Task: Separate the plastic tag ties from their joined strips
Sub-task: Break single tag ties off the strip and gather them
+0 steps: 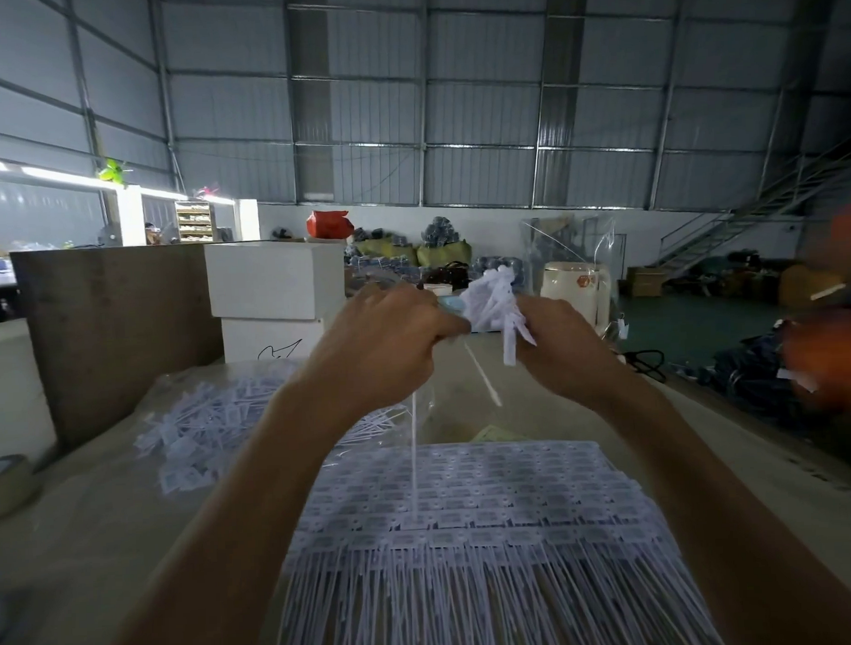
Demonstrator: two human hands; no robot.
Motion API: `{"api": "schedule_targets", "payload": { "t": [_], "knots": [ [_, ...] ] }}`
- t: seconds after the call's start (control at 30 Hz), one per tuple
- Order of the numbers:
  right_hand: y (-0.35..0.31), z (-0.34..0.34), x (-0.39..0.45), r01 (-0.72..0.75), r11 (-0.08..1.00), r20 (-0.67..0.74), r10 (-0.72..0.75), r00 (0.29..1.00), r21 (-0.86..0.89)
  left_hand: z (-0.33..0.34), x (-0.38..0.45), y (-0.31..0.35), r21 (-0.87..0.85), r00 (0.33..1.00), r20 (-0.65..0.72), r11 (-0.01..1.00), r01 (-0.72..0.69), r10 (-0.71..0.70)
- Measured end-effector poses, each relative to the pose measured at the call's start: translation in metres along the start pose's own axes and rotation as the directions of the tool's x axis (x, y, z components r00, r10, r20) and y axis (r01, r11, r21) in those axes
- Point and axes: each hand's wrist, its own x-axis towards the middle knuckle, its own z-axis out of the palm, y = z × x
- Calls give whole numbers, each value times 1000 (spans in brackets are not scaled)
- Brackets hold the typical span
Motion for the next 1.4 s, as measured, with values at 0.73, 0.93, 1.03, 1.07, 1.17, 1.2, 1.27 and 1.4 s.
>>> {"api": "schedule_targets", "payload": {
  "t": [0.73, 0.93, 1.03, 1.07, 1.17, 1.2, 1.27, 1.4],
  "knots": [
    [-21, -8, -7, -159, 545, 58, 198, 978, 823, 3, 6, -1, -482, 945, -268, 875, 37, -188],
    [-23, -10, -6, -178, 373, 111, 195, 975, 911, 6, 7, -2, -297, 950, -287, 954, 34, -123],
    [-22, -11, -6, -167, 341, 109, 183, 977, 925, 3, 6, -1, -268, 947, -303, 963, 17, -101],
    [-22, -11, -6, -163, 335, 108, 177, 978, 928, 2, 6, 0, -259, 948, -303, 966, 20, -101],
    [-24, -11, -6, -151, 348, 101, 158, 982, 925, 0, 4, 3, -229, 936, -333, 973, 35, -112],
    [-25, -11, -6, -149, 360, 98, 157, 983, 921, -1, 4, 4, -218, 928, -355, 975, 38, -116],
    [-26, -12, -7, -144, 397, 86, 161, 983, 907, -3, 3, 4, -208, 915, -384, 977, 42, -121],
    [-27, -14, -8, -105, 485, 31, 158, 987, 868, -4, 3, 5, -198, 918, -381, 979, 40, -114]
  ]
}}
